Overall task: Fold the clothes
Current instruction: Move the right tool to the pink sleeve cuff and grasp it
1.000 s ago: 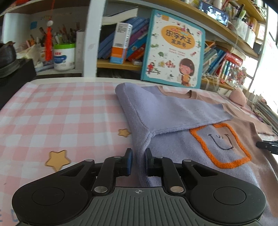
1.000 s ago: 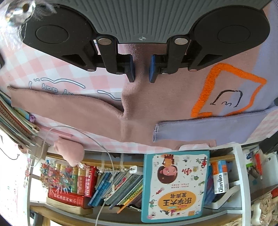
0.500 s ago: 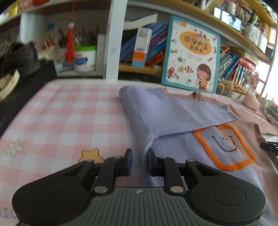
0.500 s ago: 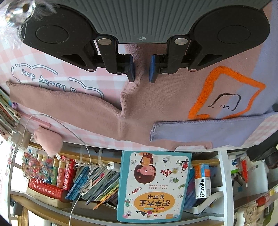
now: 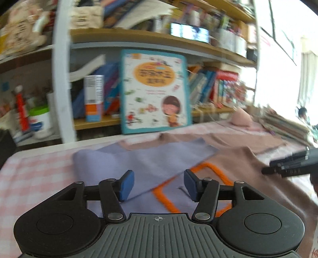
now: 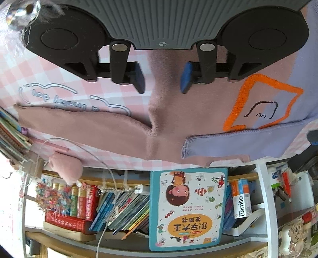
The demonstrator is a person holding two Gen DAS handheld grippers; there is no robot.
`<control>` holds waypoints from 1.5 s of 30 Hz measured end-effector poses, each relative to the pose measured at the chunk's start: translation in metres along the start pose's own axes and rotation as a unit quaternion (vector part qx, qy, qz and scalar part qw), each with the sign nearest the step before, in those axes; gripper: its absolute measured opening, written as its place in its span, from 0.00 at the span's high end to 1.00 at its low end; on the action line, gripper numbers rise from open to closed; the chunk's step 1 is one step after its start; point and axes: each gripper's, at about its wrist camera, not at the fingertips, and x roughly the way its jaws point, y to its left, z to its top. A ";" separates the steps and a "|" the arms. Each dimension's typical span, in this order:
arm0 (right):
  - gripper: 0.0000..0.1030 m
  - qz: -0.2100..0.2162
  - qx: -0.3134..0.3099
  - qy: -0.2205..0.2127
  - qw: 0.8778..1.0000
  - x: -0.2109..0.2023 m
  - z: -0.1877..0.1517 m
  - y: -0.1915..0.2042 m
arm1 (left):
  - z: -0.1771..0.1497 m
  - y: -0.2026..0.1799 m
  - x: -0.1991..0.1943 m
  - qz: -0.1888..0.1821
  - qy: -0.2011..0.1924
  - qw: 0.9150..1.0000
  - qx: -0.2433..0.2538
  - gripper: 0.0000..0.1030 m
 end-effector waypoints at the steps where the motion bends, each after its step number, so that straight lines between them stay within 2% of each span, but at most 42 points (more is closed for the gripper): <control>1: 0.52 -0.006 0.003 -0.002 1.000 -0.002 0.000 -0.002 | -0.001 -0.005 0.003 -0.007 0.001 1.000 0.007 0.39; 4: 0.39 -0.026 0.021 -0.011 0.999 -0.008 0.000 -0.014 | -0.005 -0.015 0.007 -0.032 0.007 0.999 0.017 0.35; 7: 0.35 -0.045 0.047 -0.016 0.998 -0.012 0.002 -0.030 | -0.010 -0.019 0.010 -0.044 0.020 0.998 0.028 0.31; 12: 0.35 -0.074 0.086 -0.023 0.993 -0.016 0.009 -0.065 | -0.020 -0.021 0.014 -0.038 0.047 0.997 0.044 0.28; 15: 0.35 -0.089 0.106 -0.026 0.990 -0.015 0.015 -0.087 | -0.026 -0.017 0.013 -0.042 0.058 0.997 0.038 0.28; 30: 0.35 -0.164 0.210 0.001 0.964 0.009 0.027 -0.179 | -0.032 -0.015 0.012 -0.057 0.063 0.996 0.038 0.12; 36: 0.43 -0.189 0.236 0.005 0.953 0.026 0.030 -0.206 | -0.032 -0.014 0.013 -0.053 0.067 0.996 0.035 0.09; 39: 0.43 -0.206 0.249 0.007 0.946 0.033 0.030 -0.216 | -0.032 -0.013 0.013 -0.055 0.069 0.996 0.032 0.09; 42: 0.46 -0.200 0.281 0.007 0.939 0.036 0.027 -0.226 | -0.032 -0.012 0.014 -0.057 0.072 0.995 0.027 0.09; 45: 0.55 -0.197 0.296 0.001 0.935 0.036 0.025 -0.231 | -0.032 -0.011 0.015 -0.058 0.075 0.995 0.023 0.09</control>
